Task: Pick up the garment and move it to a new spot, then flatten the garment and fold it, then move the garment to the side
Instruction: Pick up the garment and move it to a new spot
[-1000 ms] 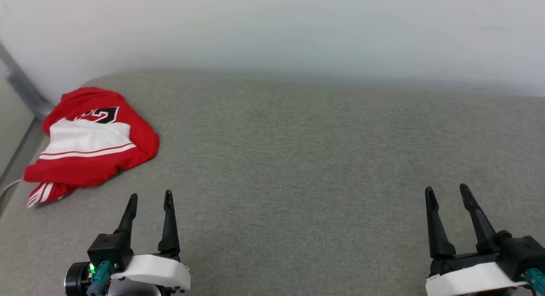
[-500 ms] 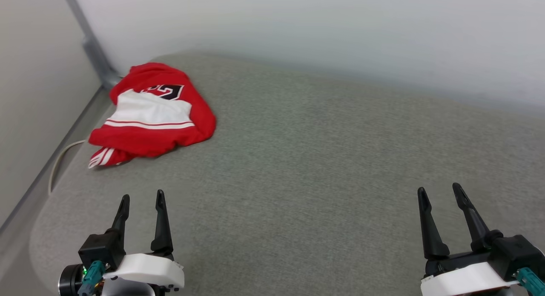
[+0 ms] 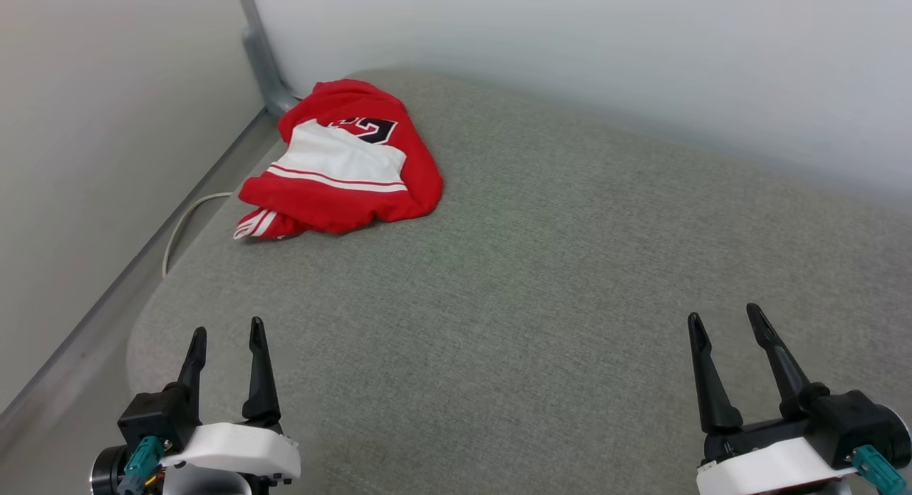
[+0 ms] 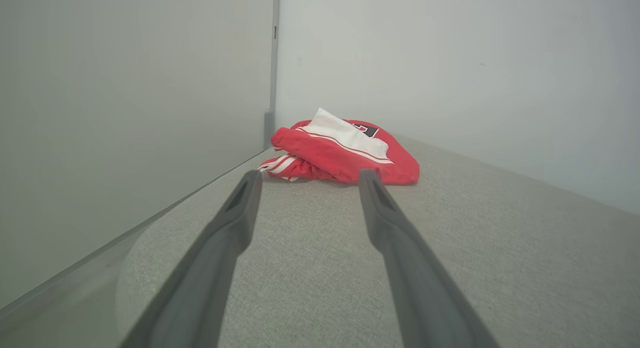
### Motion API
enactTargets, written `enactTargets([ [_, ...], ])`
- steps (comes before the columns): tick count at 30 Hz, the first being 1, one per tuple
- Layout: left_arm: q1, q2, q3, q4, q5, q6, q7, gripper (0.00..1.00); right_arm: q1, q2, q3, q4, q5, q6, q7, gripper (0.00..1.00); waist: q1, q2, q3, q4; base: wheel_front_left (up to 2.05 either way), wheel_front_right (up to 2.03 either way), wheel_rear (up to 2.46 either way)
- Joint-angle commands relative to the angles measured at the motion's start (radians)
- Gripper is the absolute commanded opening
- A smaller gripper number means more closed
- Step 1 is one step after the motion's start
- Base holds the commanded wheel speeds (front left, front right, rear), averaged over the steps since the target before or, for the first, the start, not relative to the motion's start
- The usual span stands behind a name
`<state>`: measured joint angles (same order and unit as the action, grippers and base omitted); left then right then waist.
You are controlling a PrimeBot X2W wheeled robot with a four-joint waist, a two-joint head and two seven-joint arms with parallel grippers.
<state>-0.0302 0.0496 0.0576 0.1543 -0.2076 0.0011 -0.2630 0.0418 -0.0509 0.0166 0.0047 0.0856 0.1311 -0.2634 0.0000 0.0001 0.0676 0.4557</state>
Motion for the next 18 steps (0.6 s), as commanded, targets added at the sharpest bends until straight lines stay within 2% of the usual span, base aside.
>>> enactTargets([
  [1, -0.004, 0.001, 0.002, 0.001, -0.005, 0.001, -0.003, 1.0, -0.007, 0.001, 0.002, 0.0, -0.006, -0.001, -0.002, 1.0, 0.0, -0.0001, 0.003, 0.015, 0.0, 0.0, 0.0],
  [13, -0.018, 0.001, 0.007, 0.009, -0.015, 0.004, -0.003, 1.0, -0.013, 0.001, 0.009, 0.004, -0.008, -0.001, -0.002, 1.0, 0.0, -0.0001, 0.007, 0.024, 0.0, 0.0, 0.0],
  [18, -0.075, 0.002, 0.024, 0.016, -0.004, -0.029, -0.003, 1.0, -0.026, 0.001, 0.015, -0.002, -0.018, -0.001, -0.002, 1.0, 0.0, -0.0001, 0.024, 0.006, 0.0, 0.0, 0.0],
])
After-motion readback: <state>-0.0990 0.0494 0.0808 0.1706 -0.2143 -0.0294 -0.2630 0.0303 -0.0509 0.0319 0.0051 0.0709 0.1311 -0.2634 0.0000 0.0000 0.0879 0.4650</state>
